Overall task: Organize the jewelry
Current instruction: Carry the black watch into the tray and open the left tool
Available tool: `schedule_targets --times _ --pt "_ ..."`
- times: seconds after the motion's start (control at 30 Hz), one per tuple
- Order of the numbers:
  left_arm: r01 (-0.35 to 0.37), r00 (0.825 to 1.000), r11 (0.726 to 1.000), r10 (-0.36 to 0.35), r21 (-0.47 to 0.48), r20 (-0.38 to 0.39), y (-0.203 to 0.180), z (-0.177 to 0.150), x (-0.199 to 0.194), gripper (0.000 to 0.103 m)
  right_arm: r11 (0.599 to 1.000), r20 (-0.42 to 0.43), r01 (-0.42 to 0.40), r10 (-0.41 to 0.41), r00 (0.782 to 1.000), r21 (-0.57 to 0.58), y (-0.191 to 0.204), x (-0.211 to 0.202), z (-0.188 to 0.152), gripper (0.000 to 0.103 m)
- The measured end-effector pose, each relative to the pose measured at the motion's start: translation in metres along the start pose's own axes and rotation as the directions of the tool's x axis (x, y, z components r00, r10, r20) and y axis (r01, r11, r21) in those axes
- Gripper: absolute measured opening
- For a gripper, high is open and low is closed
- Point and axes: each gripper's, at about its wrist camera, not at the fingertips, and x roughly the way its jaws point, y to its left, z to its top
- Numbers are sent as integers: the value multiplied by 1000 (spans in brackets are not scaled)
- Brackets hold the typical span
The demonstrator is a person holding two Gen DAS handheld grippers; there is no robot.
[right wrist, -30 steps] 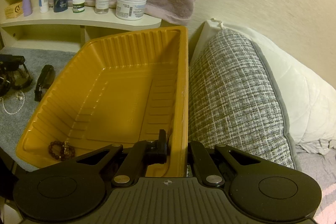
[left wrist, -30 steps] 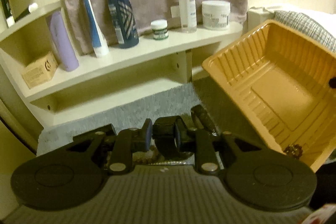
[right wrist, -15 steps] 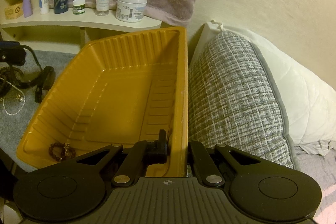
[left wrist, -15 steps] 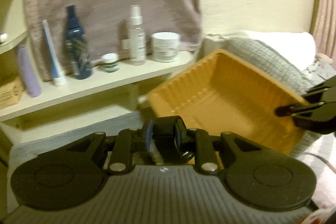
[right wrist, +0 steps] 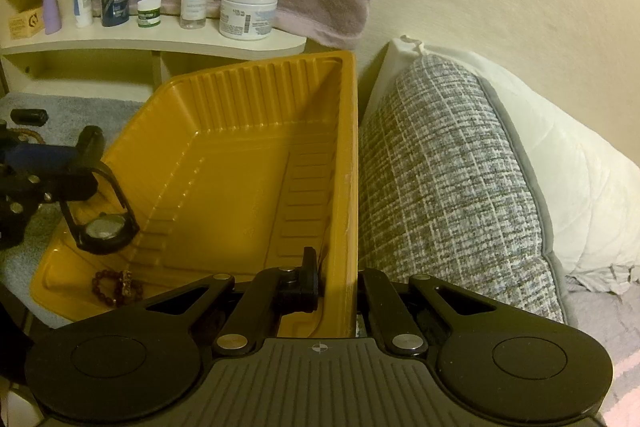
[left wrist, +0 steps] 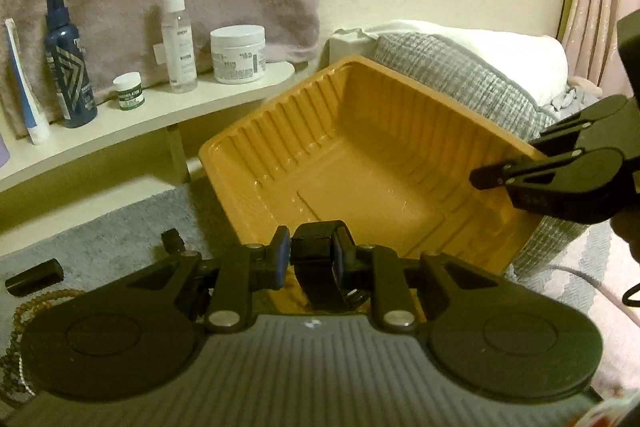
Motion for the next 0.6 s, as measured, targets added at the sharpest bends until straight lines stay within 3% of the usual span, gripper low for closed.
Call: schedule_targets --times 0.27,0.4,0.6 --pt "-18 1000 1000 19 -13 12 2 -6 -3 26 1000 -1 0 0 1000 3 0 1 0 3" --pt "-61 998 997 62 -37 25 13 -10 -15 27 1000 1 1 -1 1000 3 0 1 0 3" --pt "-157 988 982 157 -104 -14 42 -32 -26 29 1000 1 0 0 1000 6 0 1 -1 3"
